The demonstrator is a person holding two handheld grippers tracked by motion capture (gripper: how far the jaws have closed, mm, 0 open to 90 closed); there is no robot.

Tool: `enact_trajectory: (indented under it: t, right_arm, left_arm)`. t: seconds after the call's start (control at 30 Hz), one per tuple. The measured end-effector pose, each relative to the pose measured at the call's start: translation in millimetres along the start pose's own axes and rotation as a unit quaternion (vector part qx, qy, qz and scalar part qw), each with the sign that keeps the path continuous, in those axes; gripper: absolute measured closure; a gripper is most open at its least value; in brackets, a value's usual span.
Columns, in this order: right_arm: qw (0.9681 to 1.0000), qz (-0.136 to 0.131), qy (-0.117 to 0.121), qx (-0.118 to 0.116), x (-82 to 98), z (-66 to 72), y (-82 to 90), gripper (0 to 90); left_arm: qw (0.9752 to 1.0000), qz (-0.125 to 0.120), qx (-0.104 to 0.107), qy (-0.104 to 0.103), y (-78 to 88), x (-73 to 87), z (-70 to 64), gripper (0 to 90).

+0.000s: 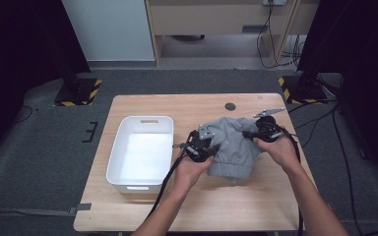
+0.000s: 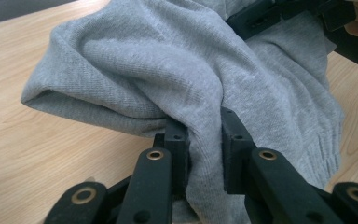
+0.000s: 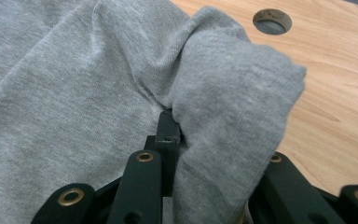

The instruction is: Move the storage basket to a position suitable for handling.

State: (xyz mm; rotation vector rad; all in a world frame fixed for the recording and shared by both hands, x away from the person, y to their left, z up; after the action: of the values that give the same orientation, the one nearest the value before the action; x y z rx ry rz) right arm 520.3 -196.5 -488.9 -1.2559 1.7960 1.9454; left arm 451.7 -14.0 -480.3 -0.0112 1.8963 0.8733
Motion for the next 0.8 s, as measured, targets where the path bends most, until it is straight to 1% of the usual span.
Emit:
enact_trajectory:
  t: [0.2, 0.37, 0.57, 0.7, 0.8]
  right_arm:
    - [0.9999, -0.01, -0.002, -0.004, -10.9, 3.5, 7.3, 72.3]
    - [0.9998, -0.013, -0.003, -0.012, -18.6, 8.6, 11.1, 72.3]
    - [0.9997, -0.018, 0.003, -0.019, -29.7, 15.0, 17.8, 72.3]
    - [0.9995, -0.022, 0.006, -0.024, -37.6, 21.3, 22.7, 72.3]
    - [0.9991, -0.029, 0.01, -0.028, -43.5, 25.6, 25.7, 72.3]
  left_arm:
    - [1.0, -0.005, -0.003, -0.005, 12.1, -5.5, -0.4, 76.3]
    - [0.9999, -0.011, 0.0, 0.0, 22.7, -8.7, 1.4, 76.3]
    - [0.9999, -0.014, -0.002, -0.009, 37.3, -13.5, 1.1, 76.4]
    - [0.9999, -0.016, -0.003, -0.006, 47.5, -15.2, 6.7, 76.4]
    - [0.9998, -0.021, -0.003, -0.002, 54.0, -16.2, 10.0, 76.4]
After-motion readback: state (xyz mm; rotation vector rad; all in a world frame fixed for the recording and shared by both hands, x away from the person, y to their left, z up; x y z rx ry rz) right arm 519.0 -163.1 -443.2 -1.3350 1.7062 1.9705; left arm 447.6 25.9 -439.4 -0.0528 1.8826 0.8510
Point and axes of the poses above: each handheld gripper's, and its own axes: y roughly backward along the jaws, x roughly out of its underside, z roughly to its left, the point moved 7 cm from there along -y, roughly forward along the jaws, and after that the axes turned 14 degrees about x, right-handed, at the moved point
